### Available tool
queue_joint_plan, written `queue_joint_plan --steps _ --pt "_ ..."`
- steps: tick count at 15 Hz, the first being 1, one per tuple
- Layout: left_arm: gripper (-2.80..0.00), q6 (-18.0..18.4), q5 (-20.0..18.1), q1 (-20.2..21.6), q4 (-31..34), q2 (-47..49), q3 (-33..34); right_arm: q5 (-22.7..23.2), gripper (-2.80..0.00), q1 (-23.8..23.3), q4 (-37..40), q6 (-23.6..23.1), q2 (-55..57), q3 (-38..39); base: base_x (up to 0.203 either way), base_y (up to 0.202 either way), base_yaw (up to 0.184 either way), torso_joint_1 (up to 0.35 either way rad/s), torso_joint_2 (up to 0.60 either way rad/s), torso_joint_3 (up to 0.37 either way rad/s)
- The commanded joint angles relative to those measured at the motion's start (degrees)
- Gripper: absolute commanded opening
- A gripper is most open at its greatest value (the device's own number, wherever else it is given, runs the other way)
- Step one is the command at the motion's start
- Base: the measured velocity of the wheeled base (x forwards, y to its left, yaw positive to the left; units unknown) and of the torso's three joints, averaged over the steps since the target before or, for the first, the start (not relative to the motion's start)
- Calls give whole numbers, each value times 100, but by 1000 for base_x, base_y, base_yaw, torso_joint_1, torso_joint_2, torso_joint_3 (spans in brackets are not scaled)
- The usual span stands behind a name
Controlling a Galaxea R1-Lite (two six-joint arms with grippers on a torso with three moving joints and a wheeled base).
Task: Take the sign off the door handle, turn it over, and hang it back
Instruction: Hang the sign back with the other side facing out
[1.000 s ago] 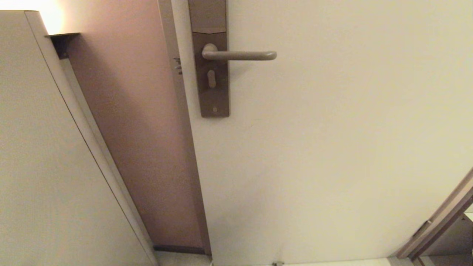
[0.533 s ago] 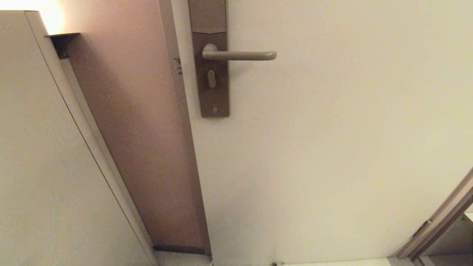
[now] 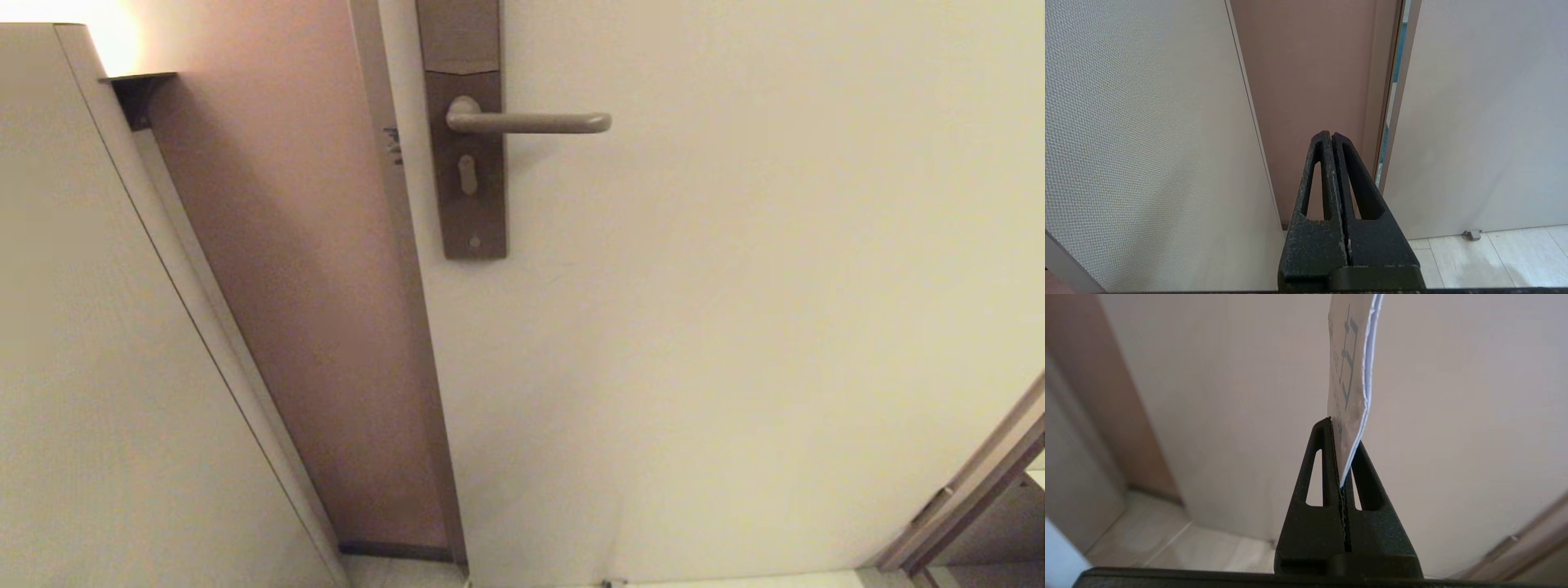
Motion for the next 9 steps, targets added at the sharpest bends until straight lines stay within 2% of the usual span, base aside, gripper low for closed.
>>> queue_joint_plan --steps 1,3,6,9 --pt "-280 0 0 2 1 7 0 147 -280 4 5 -4 765 -271 0 0 0 0 0 0" --pt "-280 0 0 2 1 7 0 391 -280 4 -36 2 1331 -562 0 0 0 0 0 0" --pt "-280 0 0 2 1 7 0 840 -280 4 -805 -26 2191 -715 0 0 0 0 0 0" --pt "-280 0 0 2 1 7 0 1024 -280 102 -1333 -33 3045 -977 0 0 0 0 0 0"
